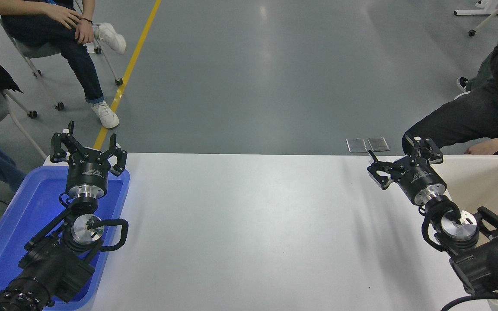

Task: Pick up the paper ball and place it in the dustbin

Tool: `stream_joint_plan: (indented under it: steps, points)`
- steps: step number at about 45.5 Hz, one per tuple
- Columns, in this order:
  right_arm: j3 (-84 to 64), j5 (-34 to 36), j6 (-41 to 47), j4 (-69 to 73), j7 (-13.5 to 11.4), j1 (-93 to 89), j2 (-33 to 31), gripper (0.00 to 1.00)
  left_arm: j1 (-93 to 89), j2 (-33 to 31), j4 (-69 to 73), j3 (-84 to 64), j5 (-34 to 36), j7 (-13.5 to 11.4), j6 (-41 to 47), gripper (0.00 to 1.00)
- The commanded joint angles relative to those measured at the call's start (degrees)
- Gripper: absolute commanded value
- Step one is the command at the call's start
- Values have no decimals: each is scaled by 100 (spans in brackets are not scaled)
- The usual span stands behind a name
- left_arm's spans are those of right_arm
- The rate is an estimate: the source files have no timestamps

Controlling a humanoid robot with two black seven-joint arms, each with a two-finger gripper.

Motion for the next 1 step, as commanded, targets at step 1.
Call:
stream_joint_plan:
  steps: [1]
  points:
    - [-23,30,54,-117,-3,-43,14,100,0,0,0,0,0,0,0,99]
